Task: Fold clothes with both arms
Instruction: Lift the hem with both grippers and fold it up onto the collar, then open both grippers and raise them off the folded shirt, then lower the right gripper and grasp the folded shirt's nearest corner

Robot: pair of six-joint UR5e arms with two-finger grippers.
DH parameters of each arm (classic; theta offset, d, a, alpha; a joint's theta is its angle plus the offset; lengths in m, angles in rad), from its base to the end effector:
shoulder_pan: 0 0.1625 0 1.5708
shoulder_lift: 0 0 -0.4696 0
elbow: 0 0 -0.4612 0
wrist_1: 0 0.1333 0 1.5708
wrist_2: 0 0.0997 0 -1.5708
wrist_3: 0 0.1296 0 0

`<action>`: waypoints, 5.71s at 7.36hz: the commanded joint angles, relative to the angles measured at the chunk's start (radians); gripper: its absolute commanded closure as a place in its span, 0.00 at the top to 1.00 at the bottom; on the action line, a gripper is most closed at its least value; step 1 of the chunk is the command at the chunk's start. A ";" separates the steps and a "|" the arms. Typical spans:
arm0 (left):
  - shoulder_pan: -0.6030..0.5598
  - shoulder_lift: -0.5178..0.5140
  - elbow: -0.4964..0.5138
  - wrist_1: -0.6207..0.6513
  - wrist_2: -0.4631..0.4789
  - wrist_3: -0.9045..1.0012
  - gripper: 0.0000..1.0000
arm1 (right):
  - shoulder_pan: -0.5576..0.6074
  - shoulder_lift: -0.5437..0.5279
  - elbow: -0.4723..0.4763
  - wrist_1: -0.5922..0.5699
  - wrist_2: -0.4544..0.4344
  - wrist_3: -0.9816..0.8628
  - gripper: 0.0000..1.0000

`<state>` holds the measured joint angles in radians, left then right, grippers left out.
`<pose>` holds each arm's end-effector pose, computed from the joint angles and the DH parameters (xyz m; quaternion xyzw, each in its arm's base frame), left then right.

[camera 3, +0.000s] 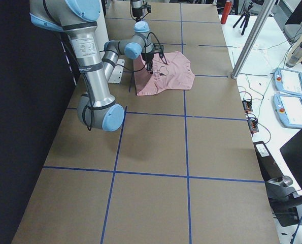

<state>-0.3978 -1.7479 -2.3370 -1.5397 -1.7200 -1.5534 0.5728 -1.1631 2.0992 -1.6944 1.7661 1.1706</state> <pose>0.4314 -0.3050 0.2510 0.0251 0.4436 -0.1370 0.8853 -0.4629 -0.4272 0.2373 0.1047 -0.3895 0.0404 0.9142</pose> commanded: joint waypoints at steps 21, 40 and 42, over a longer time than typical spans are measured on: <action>-0.375 -0.256 0.600 -0.329 -0.105 0.234 1.00 | 0.123 0.098 -0.381 0.294 0.179 -0.036 1.00; -0.371 -0.255 0.515 -0.327 -0.105 0.185 1.00 | -0.103 -0.171 -0.192 0.231 0.093 0.164 0.00; -0.368 -0.255 0.510 -0.327 -0.104 0.185 1.00 | -0.195 -0.317 -0.053 0.231 0.093 0.178 0.00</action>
<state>-0.7671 -2.0031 -1.8242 -1.8668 -1.8245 -1.3683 0.4378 -1.3843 1.9597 -1.4637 1.8608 1.3386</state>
